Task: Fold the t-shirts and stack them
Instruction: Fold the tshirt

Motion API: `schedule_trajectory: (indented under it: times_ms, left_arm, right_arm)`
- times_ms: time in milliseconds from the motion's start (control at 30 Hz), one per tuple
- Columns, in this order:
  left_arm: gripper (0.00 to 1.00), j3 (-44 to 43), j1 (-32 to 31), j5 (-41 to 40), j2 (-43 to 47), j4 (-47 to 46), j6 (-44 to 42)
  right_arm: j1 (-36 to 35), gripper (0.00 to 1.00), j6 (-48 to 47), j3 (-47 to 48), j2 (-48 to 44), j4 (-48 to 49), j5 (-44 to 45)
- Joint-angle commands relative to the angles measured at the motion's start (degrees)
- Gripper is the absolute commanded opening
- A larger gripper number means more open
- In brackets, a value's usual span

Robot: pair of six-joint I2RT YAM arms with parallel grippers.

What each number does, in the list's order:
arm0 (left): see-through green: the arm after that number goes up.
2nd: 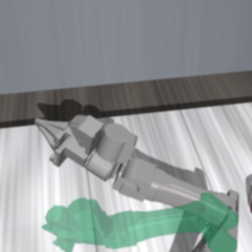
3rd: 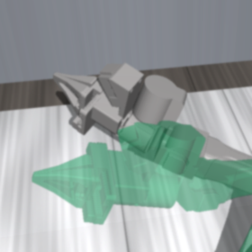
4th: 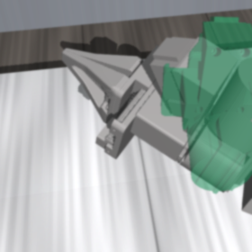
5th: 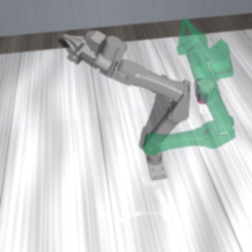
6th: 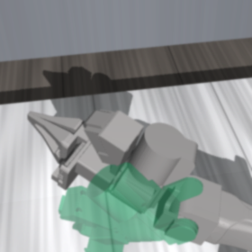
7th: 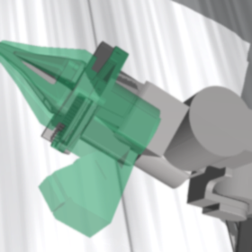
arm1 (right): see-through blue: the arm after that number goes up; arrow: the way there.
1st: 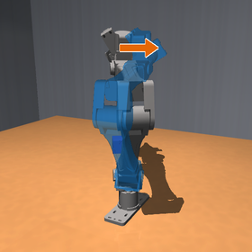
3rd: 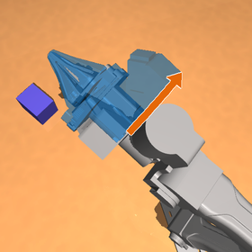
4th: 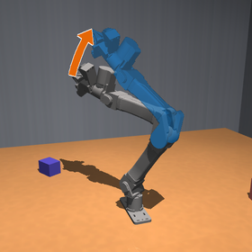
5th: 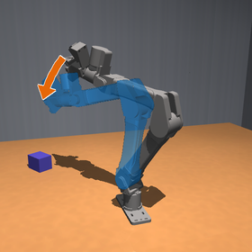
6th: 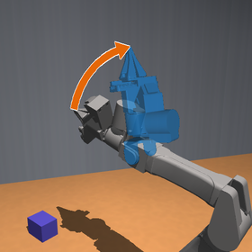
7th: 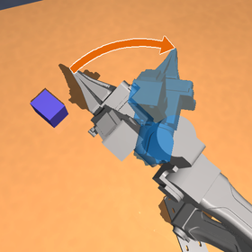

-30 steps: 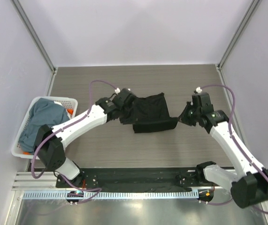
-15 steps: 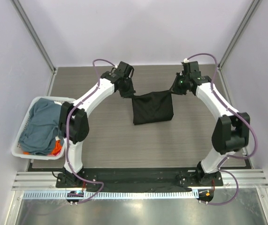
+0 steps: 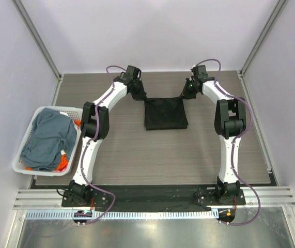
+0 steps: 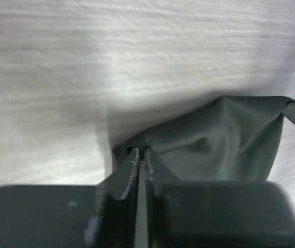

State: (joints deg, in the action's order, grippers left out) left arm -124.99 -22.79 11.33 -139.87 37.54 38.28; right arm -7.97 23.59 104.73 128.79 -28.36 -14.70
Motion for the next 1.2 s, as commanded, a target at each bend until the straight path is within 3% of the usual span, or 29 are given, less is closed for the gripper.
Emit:
schedule_trajectory:
  times_ms: [0, 33, 167, 367, 667, 1000, 1167]
  left_arm:
    - [0.10, -3.85, 1.95, 5.09, -1.27, -6.86, -0.05]
    - [0.17, -4.64, 2.56, 5.54, -2.41, -6.87, 0.04]
    - [0.19, -7.11, 3.54, 7.91, -2.78, -6.87, -1.63]
    - [0.27, -4.92, 3.80, 7.90, 2.14, -3.61, -5.50]
    - [0.23, 6.16, 1.34, 13.37, 6.55, -5.55, -5.32]
    - [0.22, -1.74, 1.60, 10.99, -2.59, -2.12, -6.20]
    - [0.23, -5.09, 2.57, 10.29, -5.23, -1.94, -5.68]
  right_arm:
    - [0.93, 0.06, -1.27, 5.39, 1.46, 1.82, -1.47]
    - [1.11, 0.09, -1.10, 6.10, 1.90, 1.90, -1.39]
    - [1.90, 0.25, -0.92, 7.07, 1.90, 2.08, -0.95]
    - [2.61, 0.37, -1.62, 4.01, -4.33, 0.76, -2.25]
    - [2.25, 0.42, -8.29, -1.63, -6.01, -1.79, -7.01]
    - [2.43, 0.42, -15.42, 3.11, 1.10, -3.02, -6.13]
    - [2.60, 0.34, -16.39, 9.08, 6.64, -3.10, -6.75]
